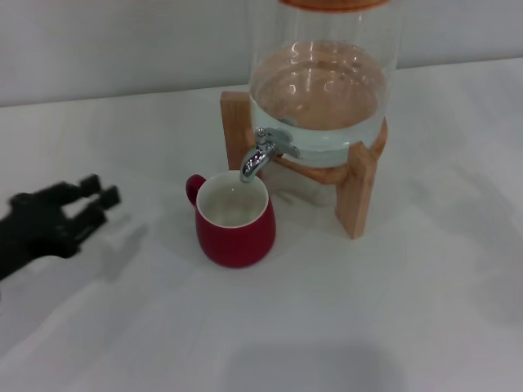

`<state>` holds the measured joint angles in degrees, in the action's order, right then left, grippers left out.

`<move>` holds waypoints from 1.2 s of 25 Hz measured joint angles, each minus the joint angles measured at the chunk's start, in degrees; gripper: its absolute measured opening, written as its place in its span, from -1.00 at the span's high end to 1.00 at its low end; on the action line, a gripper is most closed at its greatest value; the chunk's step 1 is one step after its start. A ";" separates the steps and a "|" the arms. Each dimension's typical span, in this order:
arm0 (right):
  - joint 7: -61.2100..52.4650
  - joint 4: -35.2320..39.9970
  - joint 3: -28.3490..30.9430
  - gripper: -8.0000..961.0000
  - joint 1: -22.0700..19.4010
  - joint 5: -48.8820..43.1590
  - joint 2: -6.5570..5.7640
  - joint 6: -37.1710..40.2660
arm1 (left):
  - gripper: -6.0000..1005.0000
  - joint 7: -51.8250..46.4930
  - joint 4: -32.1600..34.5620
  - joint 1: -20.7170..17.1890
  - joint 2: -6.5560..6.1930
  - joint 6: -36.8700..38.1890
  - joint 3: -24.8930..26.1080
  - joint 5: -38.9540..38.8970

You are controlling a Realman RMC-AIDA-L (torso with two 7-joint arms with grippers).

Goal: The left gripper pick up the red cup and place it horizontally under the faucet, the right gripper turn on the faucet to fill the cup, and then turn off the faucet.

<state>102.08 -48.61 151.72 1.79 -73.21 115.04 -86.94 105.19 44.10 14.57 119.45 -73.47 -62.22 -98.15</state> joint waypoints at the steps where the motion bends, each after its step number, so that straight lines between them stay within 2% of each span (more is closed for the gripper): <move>1: -0.07 0.00 0.00 -0.50 -0.53 0.24 -0.03 -0.01 | 0.22 0.08 1.92 -2.21 -0.08 -2.36 0.21 -2.86; 6: -0.11 -0.08 -0.03 -0.50 -2.03 0.77 -0.06 -0.23 | 0.20 1.38 6.35 -10.03 -0.18 -9.67 0.65 -14.86; 10: -0.30 -0.24 -0.03 -0.50 -3.17 0.84 -0.17 -0.78 | 0.19 5.75 5.11 -12.70 -0.19 -17.90 1.30 -23.21; 11: -0.43 -0.33 -0.03 -0.50 -3.46 0.78 -0.21 -1.25 | 0.18 6.20 4.31 -12.76 -0.19 -19.64 2.15 -24.71; 18: -3.68 -3.54 -0.27 -0.50 -5.03 -3.35 -0.80 -8.83 | -0.32 6.81 0.89 -11.66 -0.16 -23.88 7.21 -27.89; 22: -7.30 -10.17 -2.11 -0.50 -6.60 -7.56 0.51 -11.26 | -0.55 9.98 0.38 -11.55 -0.03 -24.76 7.62 -30.05; 30: -9.63 -11.52 -8.07 -0.50 -6.99 -7.62 0.45 -12.02 | -0.56 10.83 -3.06 -10.12 -0.24 -24.86 8.79 -30.05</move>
<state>92.45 -60.12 143.65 -5.20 -80.83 115.50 -98.95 116.02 41.04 4.45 119.21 -98.33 -53.43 -128.20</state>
